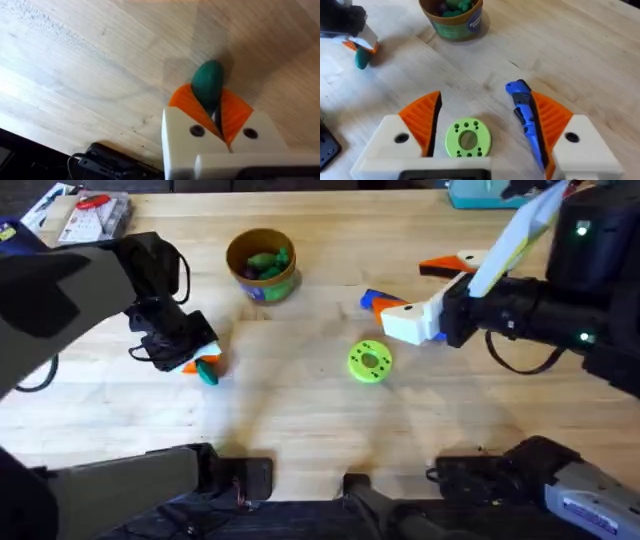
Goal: Pick up the gripper from the table and insert it into the empty holder that is missing its gripper. Then pick up a screw, insert it into the mounting hole, and use the screwdriver to tighten it. Finally, clean up the table by picking up the vegetable and placing it into the bucket.
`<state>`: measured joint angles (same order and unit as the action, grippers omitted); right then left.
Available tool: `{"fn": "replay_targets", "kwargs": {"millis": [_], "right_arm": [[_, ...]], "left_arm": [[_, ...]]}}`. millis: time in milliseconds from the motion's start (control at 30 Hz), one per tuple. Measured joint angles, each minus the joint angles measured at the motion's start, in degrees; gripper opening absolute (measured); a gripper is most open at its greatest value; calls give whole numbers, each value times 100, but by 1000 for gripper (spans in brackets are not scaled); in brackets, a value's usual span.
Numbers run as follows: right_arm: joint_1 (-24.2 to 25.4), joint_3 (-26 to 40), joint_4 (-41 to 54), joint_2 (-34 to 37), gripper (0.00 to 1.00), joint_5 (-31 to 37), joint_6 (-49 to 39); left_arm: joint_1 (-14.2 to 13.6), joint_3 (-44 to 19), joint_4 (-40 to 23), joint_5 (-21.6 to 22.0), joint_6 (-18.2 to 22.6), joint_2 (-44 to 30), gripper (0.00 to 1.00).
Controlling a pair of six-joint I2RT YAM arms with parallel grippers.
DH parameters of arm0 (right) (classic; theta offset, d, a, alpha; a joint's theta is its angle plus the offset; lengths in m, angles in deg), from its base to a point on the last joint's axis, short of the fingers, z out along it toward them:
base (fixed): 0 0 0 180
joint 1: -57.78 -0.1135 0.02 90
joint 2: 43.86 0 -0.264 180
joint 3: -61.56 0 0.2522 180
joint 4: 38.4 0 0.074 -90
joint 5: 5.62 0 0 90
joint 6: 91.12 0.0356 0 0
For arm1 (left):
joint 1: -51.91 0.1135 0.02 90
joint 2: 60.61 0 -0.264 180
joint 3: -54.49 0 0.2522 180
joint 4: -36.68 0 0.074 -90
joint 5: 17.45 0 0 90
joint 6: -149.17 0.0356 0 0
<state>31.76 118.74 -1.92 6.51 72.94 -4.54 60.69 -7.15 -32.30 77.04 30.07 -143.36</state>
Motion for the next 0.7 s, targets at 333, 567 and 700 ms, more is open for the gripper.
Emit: {"fn": "replay_targets", "kwargs": {"millis": [333, 567, 700], "right_arm": [[0, 0, -2, 259, 973, 2, 0], [0, 0, -4, 514, 973, 0, 0], [0, 0, -13, 518, 973, 0, 0]], "left_arm": [[-135, -692, -1100, 180, 16, 70, 25], [-845, -2447, -1264, 413, 194, 364, 25], [-1313, -2896, -685, 428, 238, 462, 25]]}}
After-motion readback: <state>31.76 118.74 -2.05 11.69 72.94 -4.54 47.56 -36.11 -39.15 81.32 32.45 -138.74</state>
